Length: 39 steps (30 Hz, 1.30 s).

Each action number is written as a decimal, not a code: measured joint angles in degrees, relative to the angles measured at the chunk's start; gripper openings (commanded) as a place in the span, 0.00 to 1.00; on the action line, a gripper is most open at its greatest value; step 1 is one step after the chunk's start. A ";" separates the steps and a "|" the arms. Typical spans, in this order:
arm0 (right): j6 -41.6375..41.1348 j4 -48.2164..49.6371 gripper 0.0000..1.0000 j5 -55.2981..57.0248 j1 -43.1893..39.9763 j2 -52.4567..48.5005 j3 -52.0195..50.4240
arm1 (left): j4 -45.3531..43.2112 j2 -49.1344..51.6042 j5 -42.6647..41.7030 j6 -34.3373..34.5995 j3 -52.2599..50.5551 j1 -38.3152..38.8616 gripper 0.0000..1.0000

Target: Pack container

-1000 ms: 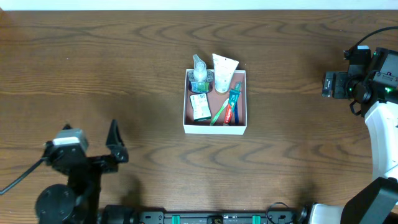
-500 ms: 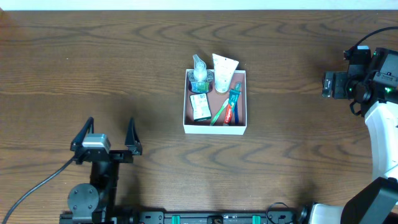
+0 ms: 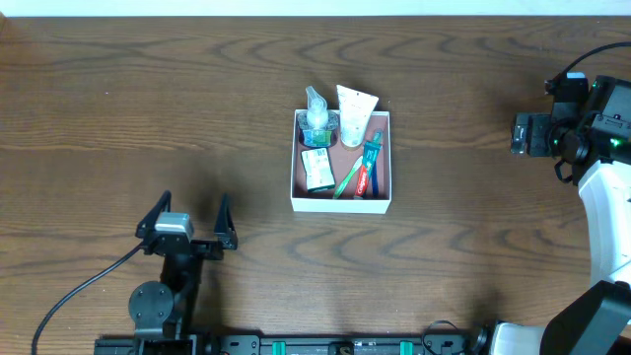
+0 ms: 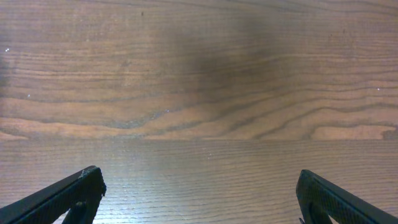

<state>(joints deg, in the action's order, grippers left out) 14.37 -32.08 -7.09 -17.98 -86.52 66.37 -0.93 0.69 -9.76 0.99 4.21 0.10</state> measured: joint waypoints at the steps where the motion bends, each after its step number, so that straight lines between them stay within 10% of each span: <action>1: 0.00 0.00 0.99 0.00 0.00 0.00 0.00 | -0.04 0.00 -0.26 -0.02 -0.57 -0.02 0.98; 39: 0.00 -0.02 0.99 0.00 0.00 0.00 0.00 | 1.70 -0.11 -0.57 -0.02 -3.21 0.00 0.98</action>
<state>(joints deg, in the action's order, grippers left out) 14.37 -32.10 -7.09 -17.98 -86.52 66.37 0.78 0.58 -10.33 0.97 0.99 0.10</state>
